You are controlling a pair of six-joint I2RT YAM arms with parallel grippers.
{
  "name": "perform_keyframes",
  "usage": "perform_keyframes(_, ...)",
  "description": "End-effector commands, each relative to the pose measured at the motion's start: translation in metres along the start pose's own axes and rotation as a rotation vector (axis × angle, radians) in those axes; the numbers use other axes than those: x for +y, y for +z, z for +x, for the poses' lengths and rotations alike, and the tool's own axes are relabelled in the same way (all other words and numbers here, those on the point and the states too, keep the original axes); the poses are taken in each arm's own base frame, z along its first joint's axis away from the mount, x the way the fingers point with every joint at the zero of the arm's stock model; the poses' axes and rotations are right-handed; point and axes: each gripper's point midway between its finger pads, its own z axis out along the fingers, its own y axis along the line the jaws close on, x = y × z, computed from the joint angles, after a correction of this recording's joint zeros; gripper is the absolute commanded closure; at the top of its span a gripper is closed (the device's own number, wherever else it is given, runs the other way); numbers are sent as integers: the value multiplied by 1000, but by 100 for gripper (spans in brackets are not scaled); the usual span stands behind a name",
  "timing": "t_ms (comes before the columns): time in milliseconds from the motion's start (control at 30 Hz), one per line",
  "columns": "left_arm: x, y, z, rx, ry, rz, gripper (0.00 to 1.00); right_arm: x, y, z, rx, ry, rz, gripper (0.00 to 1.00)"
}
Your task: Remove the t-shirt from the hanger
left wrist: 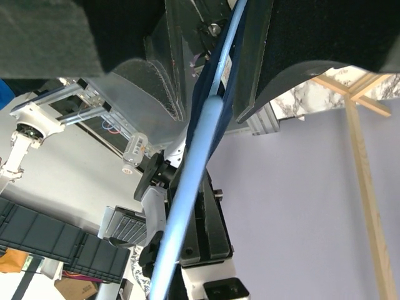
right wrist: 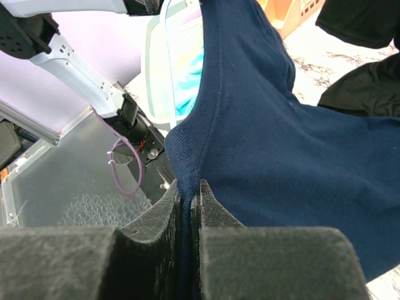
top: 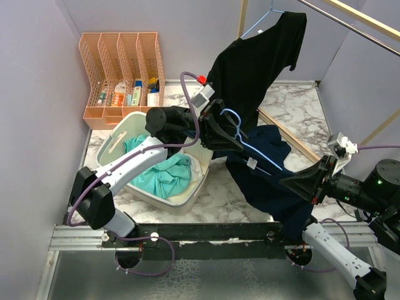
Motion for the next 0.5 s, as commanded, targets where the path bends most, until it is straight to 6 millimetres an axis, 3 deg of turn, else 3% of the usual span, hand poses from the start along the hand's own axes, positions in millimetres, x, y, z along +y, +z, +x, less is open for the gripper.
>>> perform_keyframes(0, -19, 4, -14, 19, 88, 51, 87, 11, -3, -22, -95, -47, -43, 99)
perform_keyframes(67, -17, 4, -16, 27, 103, 28, 71, 11, -2, -23, -96, -47, -44, 99)
perform_keyframes(367, 0, -1, -22, 46, 246, -130, 39, 15, -2, -25, -101, -50, -65, 99)
perform_keyframes(467, 2, -4, -25, 56, 296, -164, 34, 16, -3, -25, -100, -51, -68, 99)
